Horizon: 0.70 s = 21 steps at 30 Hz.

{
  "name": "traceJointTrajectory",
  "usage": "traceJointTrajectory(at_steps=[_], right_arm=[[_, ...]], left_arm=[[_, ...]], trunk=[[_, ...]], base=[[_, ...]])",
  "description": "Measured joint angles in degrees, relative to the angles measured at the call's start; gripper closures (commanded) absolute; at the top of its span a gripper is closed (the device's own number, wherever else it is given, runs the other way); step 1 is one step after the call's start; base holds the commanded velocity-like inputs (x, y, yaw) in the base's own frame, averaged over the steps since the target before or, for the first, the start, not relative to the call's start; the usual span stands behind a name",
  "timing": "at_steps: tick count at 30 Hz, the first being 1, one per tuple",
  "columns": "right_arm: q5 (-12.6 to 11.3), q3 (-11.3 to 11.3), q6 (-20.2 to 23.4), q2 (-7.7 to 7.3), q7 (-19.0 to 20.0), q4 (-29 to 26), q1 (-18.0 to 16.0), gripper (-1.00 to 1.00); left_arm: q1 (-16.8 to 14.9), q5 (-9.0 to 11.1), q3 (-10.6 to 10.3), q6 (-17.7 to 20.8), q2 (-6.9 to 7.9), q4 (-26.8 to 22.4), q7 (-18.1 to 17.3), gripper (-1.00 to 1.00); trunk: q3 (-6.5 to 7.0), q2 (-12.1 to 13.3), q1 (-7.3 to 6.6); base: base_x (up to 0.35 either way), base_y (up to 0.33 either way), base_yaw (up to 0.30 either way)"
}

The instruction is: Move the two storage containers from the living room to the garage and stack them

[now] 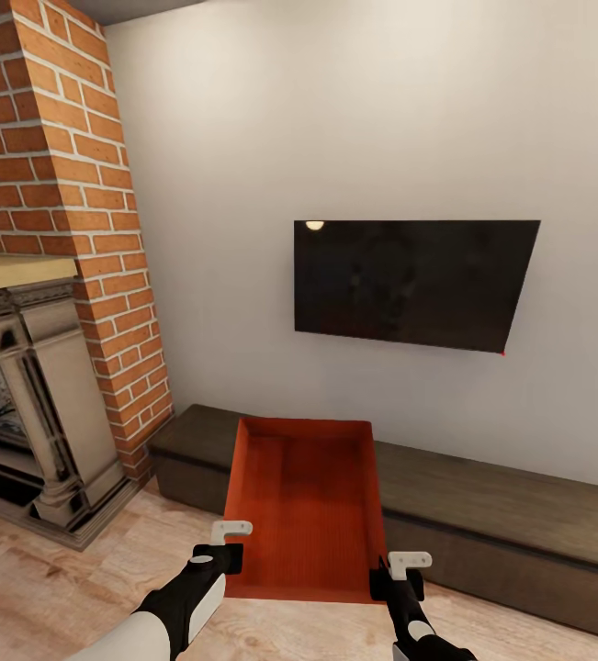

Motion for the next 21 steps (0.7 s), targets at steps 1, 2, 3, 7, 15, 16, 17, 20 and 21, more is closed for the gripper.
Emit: traceJointTrajectory(at_steps=[1,2,3,7,15,16,17,20,21], right_arm=[[0.0,0.0,0.0,0.00,0.0,0.0,0.0,1.00],[0.0,0.0,0.0,0.00,0.0,0.0,0.0,1.00],[0.0,0.0,0.0,0.00,0.0,0.0,0.0,1.00],[0.0,0.0,0.0,0.00,0.0,0.0,0.0,1.00],[-0.1,-0.1,-0.5,0.08,0.0,0.4,0.0,1.00],[-0.1,-0.1,-0.5,0.08,0.0,0.4,0.0,1.00],[-0.1,-0.1,-0.4,0.08,0.0,0.4,0.0,1.00],[-0.1,-0.1,-0.5,0.08,0.0,0.4,0.0,1.00],[0.0,-0.1,-0.3,0.05,0.0,0.3,0.0,1.00]], left_arm=[[0.0,0.0,0.0,0.0,0.00,0.0,0.0,1.00],[0.0,0.0,0.0,0.0,0.00,0.0,0.0,1.00],[0.0,0.0,0.0,0.0,0.00,0.0,0.0,1.00],[0.0,0.0,0.0,0.0,0.00,0.0,0.0,1.00],[0.0,0.0,-0.2,0.0,0.01,0.0,0.0,1.00],[0.0,0.0,-0.2,0.0,0.00,0.0,0.0,1.00],[0.0,0.0,-0.2,0.0,0.00,0.0,0.0,1.00],[0.0,0.0,-0.2,0.0,0.00,0.0,0.0,1.00],[0.0,-0.1,-0.1,0.0,0.00,0.0,0.0,1.00]], trunk=[[0.00,0.0,0.00],[0.00,0.0,0.00],[0.00,0.0,0.00],[0.00,0.0,0.00],[0.00,0.0,0.00],[0.00,0.0,0.00],[0.00,0.0,0.00],[0.00,0.0,0.00],[0.00,0.0,0.00]], base=[[0.000,0.000,0.000],[0.000,0.000,0.000],[0.000,0.000,0.000],[0.000,0.000,0.000],[0.000,0.000,-0.061],[0.000,0.000,-0.207],[0.000,0.000,-0.216],[0.000,0.000,-0.225],[0.000,0.000,-0.230]])
